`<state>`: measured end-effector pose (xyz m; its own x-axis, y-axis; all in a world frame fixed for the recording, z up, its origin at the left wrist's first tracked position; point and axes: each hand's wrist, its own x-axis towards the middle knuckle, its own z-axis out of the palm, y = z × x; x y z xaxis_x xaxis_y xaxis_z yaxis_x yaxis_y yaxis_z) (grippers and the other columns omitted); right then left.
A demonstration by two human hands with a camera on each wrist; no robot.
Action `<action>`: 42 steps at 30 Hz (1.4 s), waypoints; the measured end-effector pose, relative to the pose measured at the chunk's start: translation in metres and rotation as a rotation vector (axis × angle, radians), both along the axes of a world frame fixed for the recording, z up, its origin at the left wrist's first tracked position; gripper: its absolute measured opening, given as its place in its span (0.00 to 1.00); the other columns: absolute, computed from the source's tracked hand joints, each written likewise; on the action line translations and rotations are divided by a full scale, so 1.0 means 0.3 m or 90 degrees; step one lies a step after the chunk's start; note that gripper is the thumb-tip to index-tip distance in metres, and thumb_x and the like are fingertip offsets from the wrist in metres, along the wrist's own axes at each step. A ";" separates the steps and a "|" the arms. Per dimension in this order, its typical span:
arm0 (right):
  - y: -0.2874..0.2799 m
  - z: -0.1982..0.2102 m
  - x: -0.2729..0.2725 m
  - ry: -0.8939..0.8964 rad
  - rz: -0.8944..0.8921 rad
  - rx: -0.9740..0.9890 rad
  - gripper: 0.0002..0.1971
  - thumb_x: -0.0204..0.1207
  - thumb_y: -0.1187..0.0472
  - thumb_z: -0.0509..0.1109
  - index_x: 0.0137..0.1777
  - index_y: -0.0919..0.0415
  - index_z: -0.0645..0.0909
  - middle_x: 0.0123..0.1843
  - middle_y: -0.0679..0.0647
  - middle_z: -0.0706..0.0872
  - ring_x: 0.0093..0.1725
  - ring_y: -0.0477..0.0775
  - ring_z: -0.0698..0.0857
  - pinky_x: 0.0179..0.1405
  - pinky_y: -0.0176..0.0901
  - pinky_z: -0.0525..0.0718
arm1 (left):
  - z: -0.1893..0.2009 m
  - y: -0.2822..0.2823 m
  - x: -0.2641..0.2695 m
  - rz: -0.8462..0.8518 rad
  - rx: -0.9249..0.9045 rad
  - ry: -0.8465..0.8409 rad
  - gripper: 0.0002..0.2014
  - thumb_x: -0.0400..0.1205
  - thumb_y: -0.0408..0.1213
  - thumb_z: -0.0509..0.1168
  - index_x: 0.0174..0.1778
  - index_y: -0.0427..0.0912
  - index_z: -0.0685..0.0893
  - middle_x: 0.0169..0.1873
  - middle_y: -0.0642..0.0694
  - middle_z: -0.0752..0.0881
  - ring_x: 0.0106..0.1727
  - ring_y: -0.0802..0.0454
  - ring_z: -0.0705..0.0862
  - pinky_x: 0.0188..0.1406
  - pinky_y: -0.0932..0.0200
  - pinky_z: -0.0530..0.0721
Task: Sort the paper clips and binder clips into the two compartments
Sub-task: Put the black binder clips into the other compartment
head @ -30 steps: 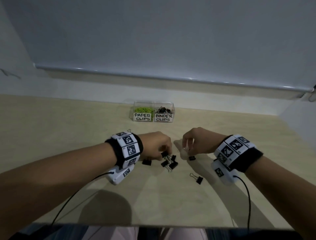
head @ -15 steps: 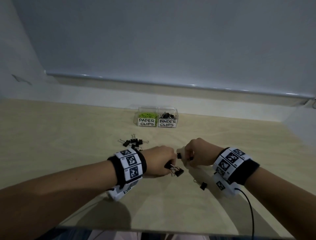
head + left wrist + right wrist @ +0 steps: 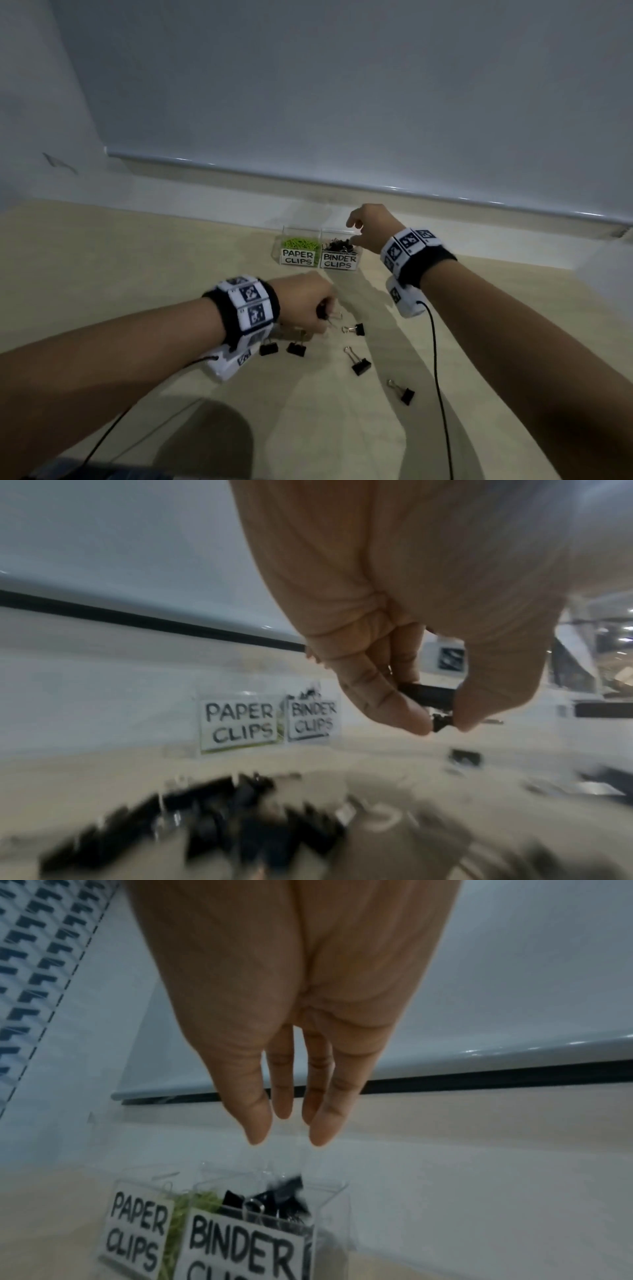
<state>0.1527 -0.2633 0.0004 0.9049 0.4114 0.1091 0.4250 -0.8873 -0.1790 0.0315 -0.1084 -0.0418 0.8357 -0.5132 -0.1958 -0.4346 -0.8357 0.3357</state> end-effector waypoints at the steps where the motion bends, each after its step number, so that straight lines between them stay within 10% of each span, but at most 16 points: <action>1: -0.005 -0.005 0.000 -0.001 0.002 -0.008 0.13 0.73 0.64 0.73 0.57 0.58 0.84 0.56 0.54 0.85 0.46 0.48 0.79 0.51 0.37 0.79 | 0.026 0.009 0.032 0.020 -0.023 -0.019 0.07 0.76 0.38 0.71 0.48 0.42 0.84 0.43 0.49 0.87 0.41 0.54 0.84 0.34 0.68 0.78; 15: -0.069 -0.150 -0.296 0.257 0.204 -0.193 0.09 0.67 0.65 0.75 0.47 0.60 0.87 0.50 0.55 0.88 0.46 0.55 0.82 0.47 0.46 0.83 | 0.068 -0.093 0.365 0.144 0.068 -0.232 0.16 0.77 0.43 0.70 0.56 0.37 0.83 0.54 0.41 0.81 0.55 0.42 0.81 0.54 0.46 0.83; 21: -0.137 -0.174 -0.295 0.226 0.171 -0.155 0.06 0.68 0.61 0.75 0.45 0.58 0.87 0.47 0.55 0.89 0.47 0.56 0.86 0.50 0.48 0.86 | 0.038 -0.141 0.074 0.041 -0.011 -0.130 0.06 0.79 0.36 0.64 0.40 0.42 0.86 0.37 0.49 0.86 0.38 0.53 0.84 0.42 0.57 0.84; 26: -0.243 -0.112 -0.329 0.275 0.139 -0.122 0.06 0.66 0.61 0.75 0.41 0.51 0.82 0.39 0.47 0.84 0.41 0.51 0.83 0.45 0.47 0.84 | -0.005 -0.176 -0.097 -0.086 -0.009 0.024 0.07 0.77 0.39 0.70 0.50 0.47 0.88 0.46 0.52 0.87 0.45 0.54 0.85 0.45 0.57 0.85; 32: -0.287 -0.088 -0.460 0.363 0.166 -0.102 0.12 0.66 0.63 0.75 0.33 0.43 0.81 0.31 0.39 0.83 0.32 0.37 0.81 0.39 0.35 0.82 | -0.075 -0.185 -0.063 -0.166 0.040 0.025 0.13 0.78 0.37 0.71 0.57 0.45 0.85 0.55 0.48 0.85 0.55 0.49 0.84 0.49 0.59 0.79; 42: -0.298 -0.167 -0.528 0.396 0.200 -0.092 0.05 0.70 0.63 0.73 0.41 0.54 0.90 0.42 0.48 0.91 0.41 0.43 0.88 0.46 0.42 0.88 | -0.053 -0.099 0.072 -0.054 -0.030 -0.098 0.12 0.80 0.41 0.68 0.58 0.45 0.84 0.52 0.49 0.83 0.46 0.55 0.79 0.48 0.60 0.79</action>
